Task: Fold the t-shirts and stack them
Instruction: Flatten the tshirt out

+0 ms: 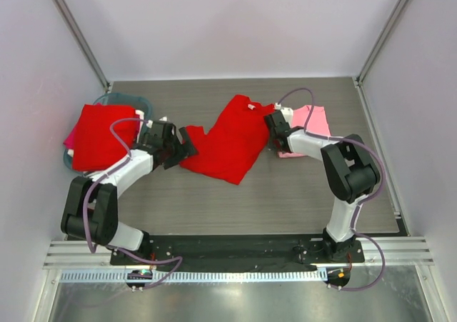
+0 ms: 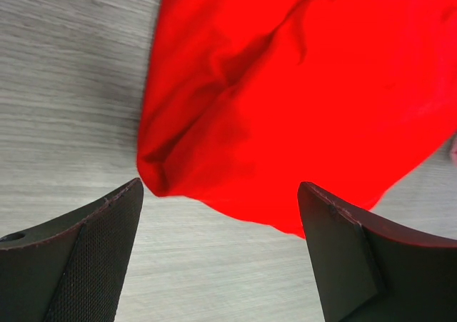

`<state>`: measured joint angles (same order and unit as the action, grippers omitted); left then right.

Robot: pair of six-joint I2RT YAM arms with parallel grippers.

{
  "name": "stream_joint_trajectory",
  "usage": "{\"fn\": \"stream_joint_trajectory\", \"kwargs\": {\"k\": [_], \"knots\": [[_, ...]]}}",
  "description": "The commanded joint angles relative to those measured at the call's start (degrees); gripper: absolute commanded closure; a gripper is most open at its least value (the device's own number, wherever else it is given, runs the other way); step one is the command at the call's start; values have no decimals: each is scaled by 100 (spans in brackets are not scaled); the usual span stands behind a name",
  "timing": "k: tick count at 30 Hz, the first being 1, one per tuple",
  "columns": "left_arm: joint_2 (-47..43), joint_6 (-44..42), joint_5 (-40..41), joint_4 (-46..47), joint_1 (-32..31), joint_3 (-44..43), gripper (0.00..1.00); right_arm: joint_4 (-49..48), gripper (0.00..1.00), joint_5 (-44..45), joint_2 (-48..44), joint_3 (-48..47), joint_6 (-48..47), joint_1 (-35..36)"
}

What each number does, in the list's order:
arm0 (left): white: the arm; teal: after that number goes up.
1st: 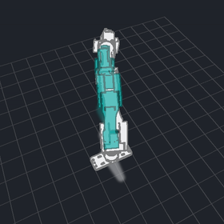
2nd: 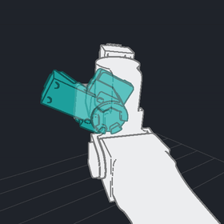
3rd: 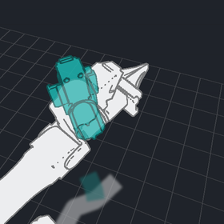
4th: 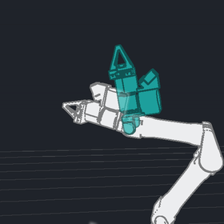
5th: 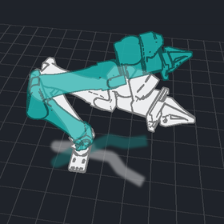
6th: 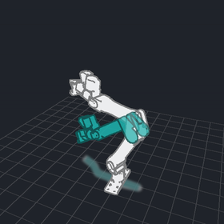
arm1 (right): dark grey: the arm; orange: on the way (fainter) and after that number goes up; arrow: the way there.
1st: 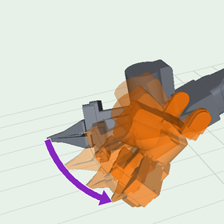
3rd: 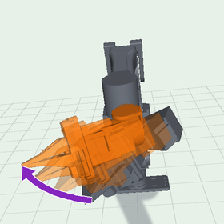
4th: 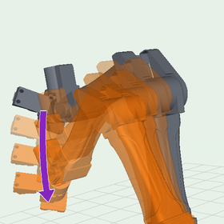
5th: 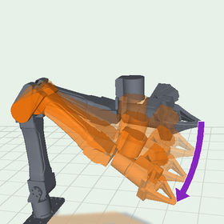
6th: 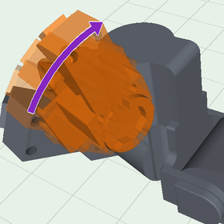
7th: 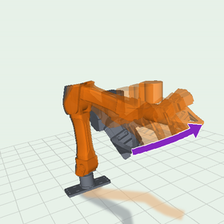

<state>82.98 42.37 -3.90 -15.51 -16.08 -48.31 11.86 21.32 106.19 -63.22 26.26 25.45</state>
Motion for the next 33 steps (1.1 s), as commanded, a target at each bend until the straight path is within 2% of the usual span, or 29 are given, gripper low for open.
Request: {"fn": "stream_joint_trajectory", "kwargs": {"k": [1, 7, 11, 13, 15, 16, 18, 19, 20, 22, 23, 27, 28, 30, 31, 33], "knots": [[-125, -229, 170, 943, -10, 269, 11, 212, 94, 110, 103, -147, 19, -338], [385, -527, 100, 1428, -18, 402, 11, 317, 99, 30, 78, -182, 98, -1270], [753, -528, -181, 1480, -45, 279, 11, 378, 99, -22, -81, -208, 81, -1455], [877, -554, -190, 1419, -54, 200, 12, 318, 91, -224, -230, -95, 37, -1438], [1000, -581, -208, 1375, -53, 138, 17, 186, 74, -496, -502, 116, 63, -1438], [1018, -581, -199, 1366, -54, 129, 20, 133, 72, -584, -616, 195, 63, -1429], [1062, -598, -199, 1340, -54, 112, 41, 1, 66, -839, -941, 414, 81, -1438], [1062, -598, -260, 1357, -54, 120, 48, -60, 65, -979, -1047, 485, 90, -1429], [1054, -598, -304, 1357, -62, 121, 62, -174, 64, -1111, -1257, 564, 90, -1412], [1019, -590, -418, 1392, -97, 164, 81, -245, 60, -1463, -1425, 697, 107, -1377], [984, -572, -471, 1384, -158, 199, 100, -245, 60, -1569, -1495, 723, 125, -1341], [580, 268, -770, 1523, -588, 726, 100, -245, 60, -2062, -1803, 820, 107, -1297], [292, 472, -779, 1533, -1042, 988, 100, -237, 59, -2332, -1839, 846, 116, -1297], [-122, 894, -306, 1717, -1702, 1209, 100, -219, 58, -2387, -1944, 899, 99, -1306], [-307, 1383, -113, 1796, -2524, 1419, 99, -202, 57, -2370, -2014, 908, 72, -1306], [-721, 1642, 334, 2270, -3468, 1474, 79, -114, 56, -2326, -2093, 917, 46, -1297]]}}
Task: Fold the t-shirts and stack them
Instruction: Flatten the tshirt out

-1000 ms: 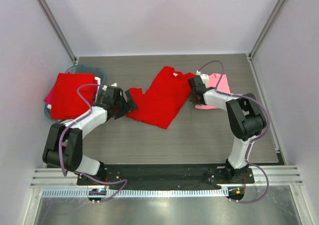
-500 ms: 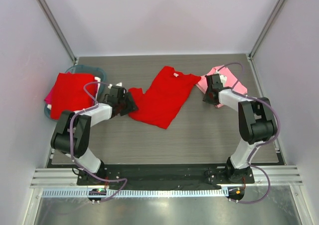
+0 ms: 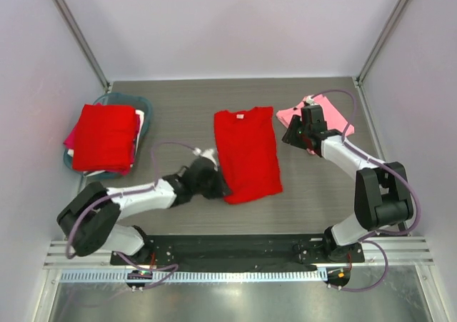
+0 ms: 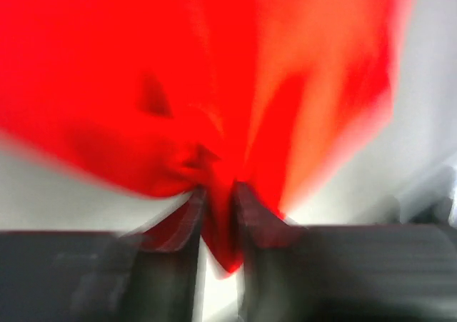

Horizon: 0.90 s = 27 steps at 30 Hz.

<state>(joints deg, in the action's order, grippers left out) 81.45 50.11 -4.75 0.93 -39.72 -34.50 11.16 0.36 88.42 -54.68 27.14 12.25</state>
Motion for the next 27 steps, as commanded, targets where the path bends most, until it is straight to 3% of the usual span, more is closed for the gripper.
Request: {"fn": "stream_joint_trajectory", "kwargs": {"k": [1, 2, 3, 5, 7, 10, 13, 16, 17, 22, 27], "knots": [[-647, 913, 684, 610, -1934, -99, 68, 0, 56, -177, -395, 71, -59, 23], [-744, 861, 904, 288, -2230, -275, 42, 53, 55, -159, -439, 71, -77, 23], [-814, 808, 1237, -46, -2415, -442, 32, 97, 55, -133, -483, 62, -103, 23], [-999, 685, 1538, -992, -2400, -775, 17, 237, 55, -194, -641, 88, -121, 23], [-1324, 510, 1286, -1261, -1815, -847, 13, 308, 52, -325, -764, 167, -112, 32], [-1369, 193, 225, -1534, -612, -1111, 13, 675, 50, -335, -1124, 264, -120, 137], [-1018, -141, 71, -1998, 85, -1541, 13, 1018, 48, -177, -1546, 378, -147, 400], [-386, -352, 27, -2053, 474, -1937, 16, 1265, 48, -159, -1916, 484, -121, 690], [-175, -387, -42, -1975, 553, -2007, 23, 1292, 48, -168, -2030, 571, -69, 795], [906, -388, -201, -1640, 1088, -2446, 38, 1222, 48, -396, -2732, 949, 64, 1034], [2014, -212, -773, -1332, 1677, -3009, 41, 1371, 47, -730, -3190, 1319, 11, 1042]]}}
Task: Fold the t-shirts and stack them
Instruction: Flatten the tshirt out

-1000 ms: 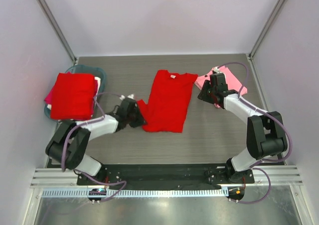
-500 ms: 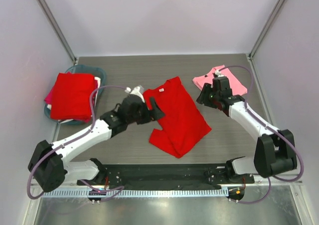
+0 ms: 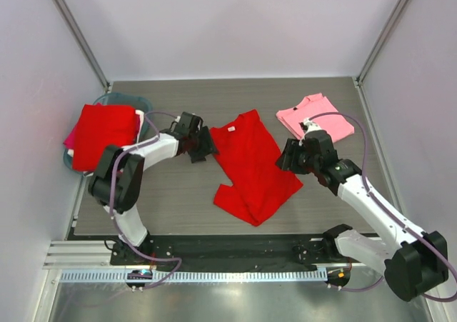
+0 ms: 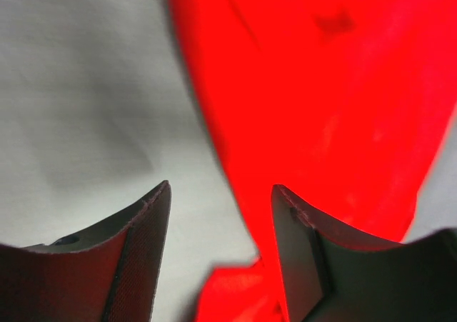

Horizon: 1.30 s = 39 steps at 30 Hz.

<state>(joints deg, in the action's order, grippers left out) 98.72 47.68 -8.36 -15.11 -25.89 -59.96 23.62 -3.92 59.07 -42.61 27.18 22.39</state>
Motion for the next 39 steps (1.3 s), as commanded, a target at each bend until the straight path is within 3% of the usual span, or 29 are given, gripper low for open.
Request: {"fn": "stream_joint_trajectory", "kwargs": {"k": [1, 8, 15, 18, 19, 21, 23, 25, 32, 39], "knots": [[393, 13, -395, 194, 347, -594, 38, 221, 45, -389, -342, 165, 7, 37], [1123, 57, -131, 175, 453, -1219, 38, 73, 43, -1277, -589, 946, 542, 352], [1527, 443, -298, 693, 410, -1316, 40, 82, 40, -1040, -660, 1150, 833, 1126], [1624, 514, -324, 869, 392, -1272, 57, 73, 40, -961, -660, 1106, 877, 1433], [1642, 558, -359, 1070, 383, -1229, 68, 82, 40, -909, -625, 1080, 877, 1522], [1651, 732, -377, 1369, 392, -965, 81, 82, 37, -821, -537, 992, 868, 1828], [1590, 891, -368, 2133, 374, -423, 100, 108, 35, -575, -292, 861, 859, 2066], [1441, 1155, -534, 2834, 391, -104, 100, 204, 35, -268, -116, 763, 947, 2504], [219, 1006, -245, 2777, 365, 319, 100, 345, 36, 1235, 517, 246, 1202, 3560], [-667, 857, -807, 1646, 365, -786, 100, 328, 35, 1956, 923, 16, 1386, 3728]]}}
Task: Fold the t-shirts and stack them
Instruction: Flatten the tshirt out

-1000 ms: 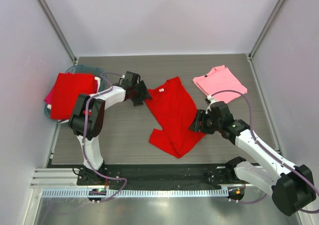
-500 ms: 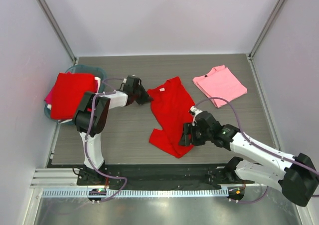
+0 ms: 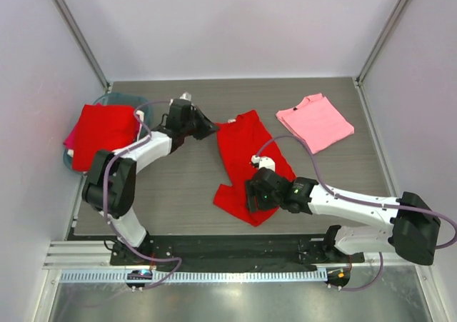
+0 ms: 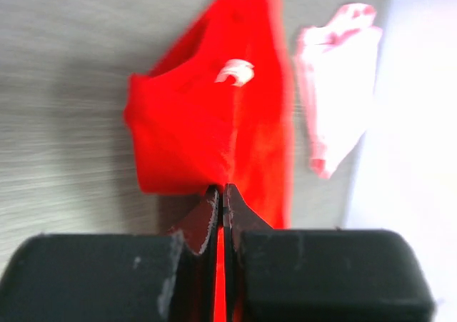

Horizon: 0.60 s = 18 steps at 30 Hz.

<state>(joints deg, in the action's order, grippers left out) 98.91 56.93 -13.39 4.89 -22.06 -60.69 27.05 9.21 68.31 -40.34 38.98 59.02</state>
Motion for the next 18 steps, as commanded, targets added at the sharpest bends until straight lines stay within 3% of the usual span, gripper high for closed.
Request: {"fn": "stream_joint_trajectory", "kwargs": {"k": [1, 2, 3, 5, 10, 18], "knots": [[-794, -76, -374, -470, -26, -943, 100, -24, 32, 730, -20, -229, 241, 65], [-934, -76, -410, -697, -26, -1145, 100, -42, 29, 801, -46, -238, 241, 65], [-1048, -33, -445, -960, -26, -1347, 100, -85, 11, 862, -90, -264, 241, 65], [-1382, 55, -524, -1121, -35, -1882, 100, -217, 0, 1021, -300, -317, 189, 65], [-1989, 432, -358, -1227, -114, -2474, 100, -1382, 0, 899, -687, -256, -302, 74], [-2473, 284, 160, -1903, -131, -3107, 100, -3265, 0, 318, -170, -71, -567, 434]]}}
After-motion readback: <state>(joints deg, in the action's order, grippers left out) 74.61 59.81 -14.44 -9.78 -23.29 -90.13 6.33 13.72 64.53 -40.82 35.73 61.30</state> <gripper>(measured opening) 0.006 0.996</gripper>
